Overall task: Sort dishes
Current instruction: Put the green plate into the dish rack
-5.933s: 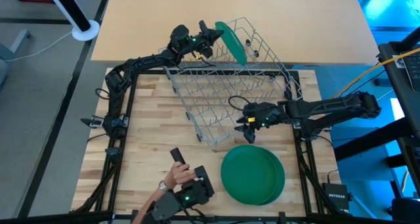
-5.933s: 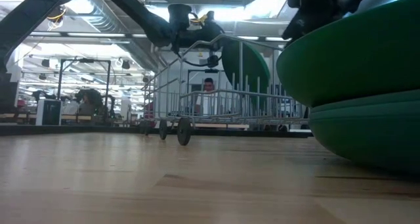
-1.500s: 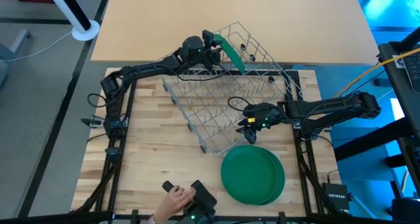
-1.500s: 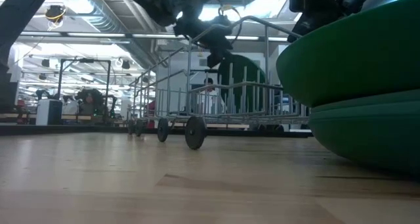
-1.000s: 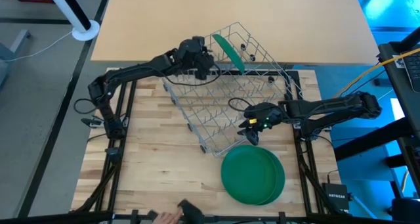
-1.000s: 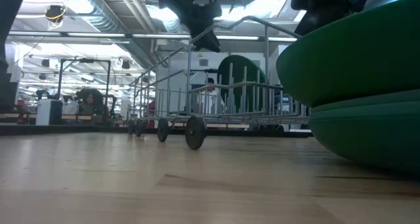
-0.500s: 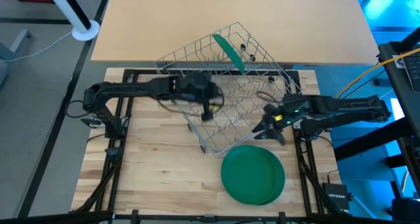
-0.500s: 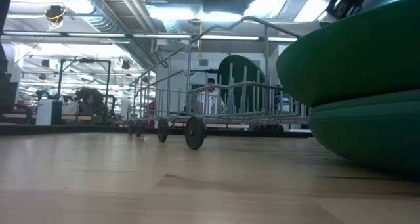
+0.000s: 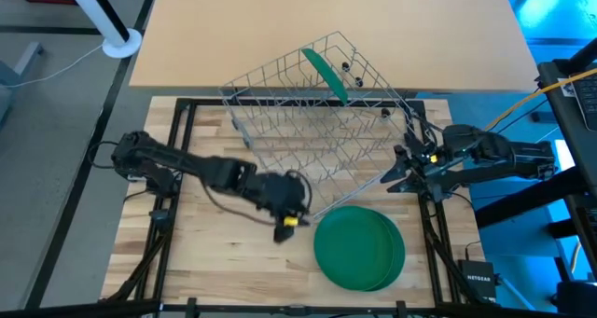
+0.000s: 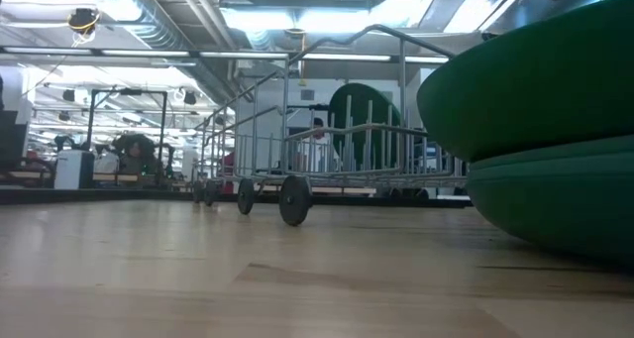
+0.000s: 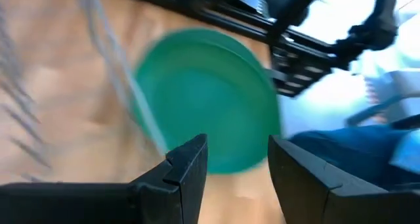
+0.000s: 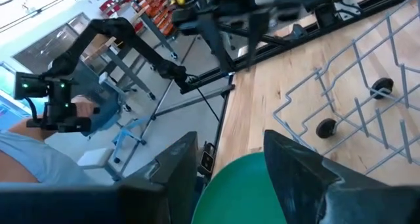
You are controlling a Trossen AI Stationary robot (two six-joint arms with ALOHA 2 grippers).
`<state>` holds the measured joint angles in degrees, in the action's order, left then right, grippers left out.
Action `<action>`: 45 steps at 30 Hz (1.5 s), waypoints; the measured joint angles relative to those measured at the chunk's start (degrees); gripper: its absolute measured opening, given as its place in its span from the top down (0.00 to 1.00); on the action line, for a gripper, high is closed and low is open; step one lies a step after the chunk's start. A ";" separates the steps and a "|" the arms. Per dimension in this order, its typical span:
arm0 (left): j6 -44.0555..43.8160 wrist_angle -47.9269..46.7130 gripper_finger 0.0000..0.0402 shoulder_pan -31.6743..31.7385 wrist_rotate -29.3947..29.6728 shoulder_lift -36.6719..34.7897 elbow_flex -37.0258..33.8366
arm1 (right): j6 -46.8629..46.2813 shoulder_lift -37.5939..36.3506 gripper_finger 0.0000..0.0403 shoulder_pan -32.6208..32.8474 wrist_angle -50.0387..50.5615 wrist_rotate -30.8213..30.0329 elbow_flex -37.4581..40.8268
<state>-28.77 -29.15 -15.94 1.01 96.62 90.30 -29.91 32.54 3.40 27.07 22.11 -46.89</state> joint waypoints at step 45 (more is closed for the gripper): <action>-58.31 10.75 0.63 -6.19 11.85 22.05 0.02 | -1.77 2.22 0.55 0.00 0.07 0.03 0.02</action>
<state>-87.08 -18.40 -22.13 12.86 118.67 90.32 -31.68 34.76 3.40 27.14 22.14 -46.87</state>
